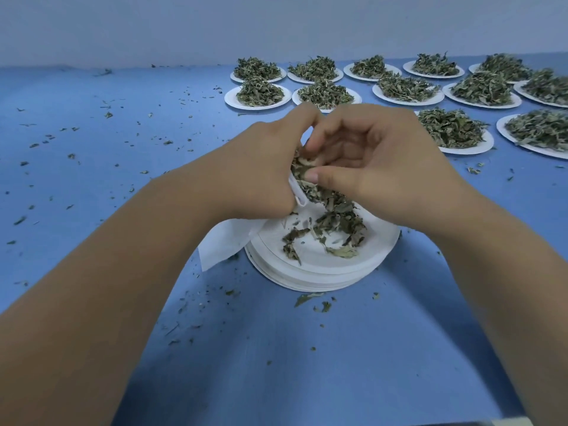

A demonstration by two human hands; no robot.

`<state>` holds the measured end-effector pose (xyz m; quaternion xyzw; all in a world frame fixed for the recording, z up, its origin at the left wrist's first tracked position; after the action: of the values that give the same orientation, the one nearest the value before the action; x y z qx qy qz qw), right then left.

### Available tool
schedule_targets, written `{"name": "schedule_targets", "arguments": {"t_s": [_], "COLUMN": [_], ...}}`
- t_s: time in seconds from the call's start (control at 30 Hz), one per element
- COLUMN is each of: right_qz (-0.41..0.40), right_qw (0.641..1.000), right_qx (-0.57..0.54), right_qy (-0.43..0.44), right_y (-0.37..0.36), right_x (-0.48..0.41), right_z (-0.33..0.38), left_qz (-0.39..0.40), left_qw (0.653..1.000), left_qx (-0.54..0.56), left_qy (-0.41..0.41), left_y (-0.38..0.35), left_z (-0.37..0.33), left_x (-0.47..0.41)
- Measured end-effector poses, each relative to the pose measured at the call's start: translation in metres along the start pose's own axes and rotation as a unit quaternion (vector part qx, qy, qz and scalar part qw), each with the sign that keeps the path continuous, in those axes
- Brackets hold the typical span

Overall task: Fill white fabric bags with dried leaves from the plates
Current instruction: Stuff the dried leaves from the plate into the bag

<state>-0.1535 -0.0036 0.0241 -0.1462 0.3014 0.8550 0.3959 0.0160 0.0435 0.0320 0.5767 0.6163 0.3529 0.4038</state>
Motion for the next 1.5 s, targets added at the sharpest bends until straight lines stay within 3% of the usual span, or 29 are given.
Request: {"name": "schedule_targets", "arguments": {"t_s": [0.07,0.17,0.23,0.33,0.47,0.63,0.8,0.9,1.07,1.23,1.4,1.5], "right_qz": [-0.045,-0.070,-0.085,-0.061,-0.036,-0.040,-0.039,-0.064,-0.079,-0.070,-0.013,-0.046], "right_qw": [0.999,0.988,0.979,0.982,0.985,0.990,0.990,0.990,0.990,0.992,0.982,0.992], "right_qx": [0.018,0.140,0.184,0.147,0.010,0.031,-0.006,-0.019,0.005,-0.001,-0.125,-0.047], "right_qy": [-0.002,0.008,-0.027,-0.099,-0.166,-0.133,-0.138,-0.123,-0.116,-0.104,-0.142,-0.107], "right_y": [-0.003,-0.005,-0.005,-0.005,-0.005,-0.006,-0.003,0.000,-0.005,-0.009,-0.009,-0.012], "right_x": [-0.003,-0.007,-0.008,-0.012,-0.014,-0.021,-0.025,-0.024,-0.019,-0.014,-0.012,-0.012], "right_z": [0.000,-0.002,-0.004,-0.007,-0.006,-0.003,-0.008,-0.009,-0.010,-0.006,-0.006,-0.007], "left_qz": [-0.005,-0.008,-0.018,-0.024,-0.056,-0.086,-0.090,-0.071,-0.221,-0.234,-0.270,-0.259], "left_qw": [1.000,1.000,0.999,0.999,0.995,0.991,0.981,0.975,0.952,0.943,0.932,0.934], "left_qx": [-0.015,-0.019,-0.026,-0.024,0.017,-0.007,0.124,0.192,0.211,0.233,0.233,0.236], "left_qy": [-0.006,-0.022,-0.028,-0.039,-0.085,-0.101,-0.117,-0.084,-0.001,0.029,0.061,0.063], "left_y": [-0.002,-0.003,-0.003,-0.004,0.000,-0.004,-0.001,-0.003,-0.004,-0.011,-0.010,-0.010], "left_z": [-0.003,-0.007,-0.009,-0.011,-0.011,-0.009,0.011,0.018,0.019,0.016,0.018,0.017], "left_x": [-0.001,-0.001,-0.002,0.000,0.003,0.003,0.007,0.016,0.019,0.018,0.018,0.019]}}
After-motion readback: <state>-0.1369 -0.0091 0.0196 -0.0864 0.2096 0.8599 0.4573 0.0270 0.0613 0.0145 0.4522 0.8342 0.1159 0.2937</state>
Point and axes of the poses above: each hand's wrist, its own x-axis away from the middle knuckle, its own y-axis out of the back of the hand, z = x × y, the point moved 1 cm from there along -x, towards the middle knuckle, and after that the axes turned 7 degrees about y, right-handed, at the moved point
